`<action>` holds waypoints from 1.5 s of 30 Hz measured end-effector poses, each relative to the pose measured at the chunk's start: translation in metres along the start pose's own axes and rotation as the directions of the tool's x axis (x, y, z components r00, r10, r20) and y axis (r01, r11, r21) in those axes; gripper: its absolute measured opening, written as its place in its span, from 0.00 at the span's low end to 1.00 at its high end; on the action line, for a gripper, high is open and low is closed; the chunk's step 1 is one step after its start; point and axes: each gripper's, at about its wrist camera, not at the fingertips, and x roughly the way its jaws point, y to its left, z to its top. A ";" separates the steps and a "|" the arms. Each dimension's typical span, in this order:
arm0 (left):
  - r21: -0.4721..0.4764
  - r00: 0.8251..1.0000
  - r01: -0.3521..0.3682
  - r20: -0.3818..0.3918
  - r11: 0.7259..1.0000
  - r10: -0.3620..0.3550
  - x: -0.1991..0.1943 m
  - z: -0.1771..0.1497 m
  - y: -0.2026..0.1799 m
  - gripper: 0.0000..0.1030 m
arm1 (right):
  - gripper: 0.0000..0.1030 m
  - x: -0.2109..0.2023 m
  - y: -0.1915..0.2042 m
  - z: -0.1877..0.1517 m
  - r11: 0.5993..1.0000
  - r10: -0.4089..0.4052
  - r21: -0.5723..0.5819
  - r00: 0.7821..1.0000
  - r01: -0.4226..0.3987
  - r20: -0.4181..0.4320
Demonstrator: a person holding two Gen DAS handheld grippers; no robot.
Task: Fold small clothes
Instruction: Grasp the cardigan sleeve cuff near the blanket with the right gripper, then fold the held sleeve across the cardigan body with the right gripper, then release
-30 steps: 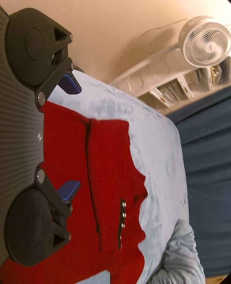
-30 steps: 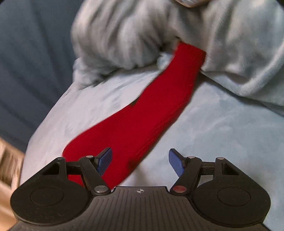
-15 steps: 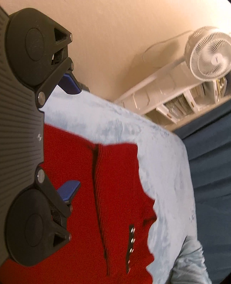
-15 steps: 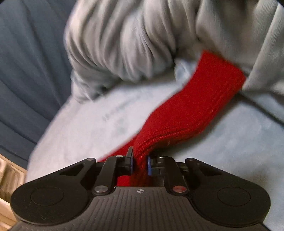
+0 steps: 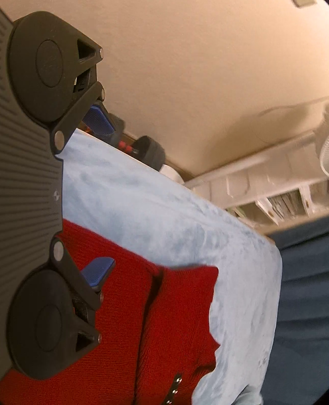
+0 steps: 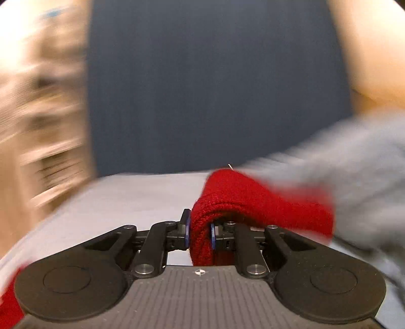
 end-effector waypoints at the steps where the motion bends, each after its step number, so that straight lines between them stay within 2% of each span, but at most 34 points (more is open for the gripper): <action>1: -0.010 1.000 0.008 -0.006 1.000 -0.008 -0.001 -0.001 0.006 1.00 | 0.59 0.007 0.044 -0.014 0.990 0.098 -0.093 0.991 -0.107 -0.092; 2: -0.014 1.000 0.010 -0.008 1.000 -0.011 -0.002 -0.001 0.011 1.00 | 0.79 0.011 0.072 -0.029 0.976 0.132 -0.146 0.975 -0.159 -0.182; 4: -0.013 1.000 0.011 -0.002 1.000 -0.011 -0.007 -0.004 0.021 1.00 | 0.76 0.008 0.095 -0.065 0.970 0.147 -0.147 0.947 -0.195 -0.287; 6: 0.000 1.000 0.015 0.013 1.000 -0.015 -0.009 -0.008 0.029 1.00 | 0.75 -0.003 0.080 -0.088 0.980 0.139 -0.084 0.925 -0.179 -0.352; 10: 0.005 0.999 0.036 0.006 0.999 -0.036 -0.002 -0.014 0.030 1.00 | 0.75 -0.038 0.021 -0.104 0.999 0.033 0.007 0.923 -0.032 -0.384; 13: -0.031 0.997 0.071 -0.017 0.997 -0.072 0.003 -0.015 0.024 1.00 | 0.75 -0.058 -0.018 -0.102 0.996 -0.049 0.050 0.929 0.073 -0.367; 15: -0.042 0.994 0.104 -0.021 0.994 -0.105 0.004 -0.015 0.018 1.00 | 0.75 -0.065 -0.045 -0.097 0.985 -0.070 0.125 0.934 0.120 -0.350; 17: -0.033 0.991 0.130 -0.024 0.991 -0.131 0.005 -0.013 0.011 1.00 | 0.75 -0.057 -0.072 -0.092 0.960 -0.090 0.219 0.934 0.174 -0.347; 19: -0.030 0.990 0.143 -0.008 0.989 -0.144 0.005 -0.009 0.004 1.00 | 0.75 -0.024 -0.092 -0.090 0.937 -0.076 0.295 0.930 0.190 -0.358; 21: -0.030 0.987 0.160 0.011 0.987 -0.160 0.006 -0.003 -0.002 1.00 | 0.76 0.007 -0.108 -0.097 0.913 -0.083 0.334 0.907 0.236 -0.414; 24: -0.019 0.985 0.171 0.024 0.985 -0.171 0.008 0.004 -0.012 1.00 | 0.75 0.051 -0.124 -0.114 0.864 0.007 0.443 0.875 0.239 -0.485; 25: -0.012 0.985 0.171 0.021 0.985 -0.171 0.010 0.006 -0.016 1.00 | 0.63 0.059 -0.129 -0.119 0.837 0.065 0.503 0.873 0.217 -0.483; 26: -0.005 0.985 0.171 0.015 0.985 -0.171 0.012 0.007 -0.019 1.00 | 0.29 0.063 -0.134 -0.126 0.806 0.122 0.562 0.877 0.186 -0.465; 27: 0.002 0.985 0.172 0.009 0.985 -0.172 0.015 0.007 -0.022 1.00 | 0.27 0.063 -0.136 -0.125 0.810 0.107 0.552 0.877 0.196 -0.468; 28: 0.010 0.986 0.169 0.002 0.986 -0.169 0.017 0.006 -0.024 1.00 | 0.17 0.060 -0.138 -0.123 0.827 0.086 0.528 0.885 0.193 -0.458; 29: 0.019 0.986 0.164 -0.002 0.986 -0.164 0.019 0.006 -0.026 1.00 | 0.16 0.053 -0.140 -0.123 0.842 0.061 0.504 0.894 0.193 -0.444; 31: 0.031 0.989 0.151 -0.007 0.988 -0.151 0.024 0.003 -0.029 1.00 | 0.15 0.044 -0.150 -0.129 0.837 0.027 0.502 0.898 0.220 -0.438; 33: 0.028 0.990 0.143 -0.018 0.989 -0.143 0.028 0.002 -0.029 1.00 | 0.15 0.047 -0.163 -0.137 0.823 0.011 0.511 0.891 0.250 -0.453; 36: 0.014 0.989 0.146 -0.039 0.989 -0.145 0.032 -0.003 -0.028 1.00 | 0.12 0.046 -0.163 -0.148 0.813 -0.122 0.457 0.873 0.360 -0.472; 37: 0.016 0.989 0.145 -0.044 0.989 -0.144 0.033 -0.004 -0.029 1.00 | 0.12 0.046 -0.164 -0.149 0.802 -0.165 0.434 0.852 0.409 -0.497; 38: 0.020 0.989 0.144 -0.046 0.989 -0.143 0.034 -0.005 -0.028 1.00 | 0.14 0.045 -0.165 -0.152 0.794 -0.165 0.435 0.840 0.424 -0.517; 39: 0.024 0.989 0.143 -0.045 0.989 -0.142 0.034 -0.005 -0.028 1.00 | 0.20 0.041 -0.165 -0.151 0.794 -0.138 0.455 0.849 0.402 -0.511; 40: 0.026 0.989 0.141 -0.042 0.990 -0.140 0.035 -0.005 -0.028 1.00 | 0.39 0.034 -0.164 -0.147 0.795 -0.122 0.464 0.854 0.389 -0.507; 41: 0.025 0.990 0.139 -0.042 0.990 -0.138 0.035 -0.005 -0.028 1.00 | 0.51 0.024 -0.160 -0.142 0.791 -0.157 0.452 0.851 0.412 -0.501; 42: 0.023 0.989 0.139 -0.043 0.990 -0.138 0.037 -0.006 -0.028 1.00 | 0.56 0.013 -0.156 -0.136 0.798 -0.176 0.446 0.864 0.406 -0.472; 43: 0.020 0.989 0.139 -0.045 0.990 -0.138 0.038 -0.006 -0.028 1.00 | 0.62 0.001 -0.147 -0.131 0.815 -0.181 0.441 0.889 0.374 -0.420; 44: 0.014 0.989 0.139 -0.049 0.990 -0.138 0.039 -0.007 -0.029 1.00 | 0.69 -0.008 -0.136 -0.128 0.847 -0.166 0.422 0.915 0.324 -0.369; 45: 0.011 0.989 0.142 -0.053 0.990 -0.141 0.040 -0.008 -0.029 1.00 | 0.71 -0.011 -0.124 -0.127 0.886 -0.136 0.376 0.927 0.272 -0.349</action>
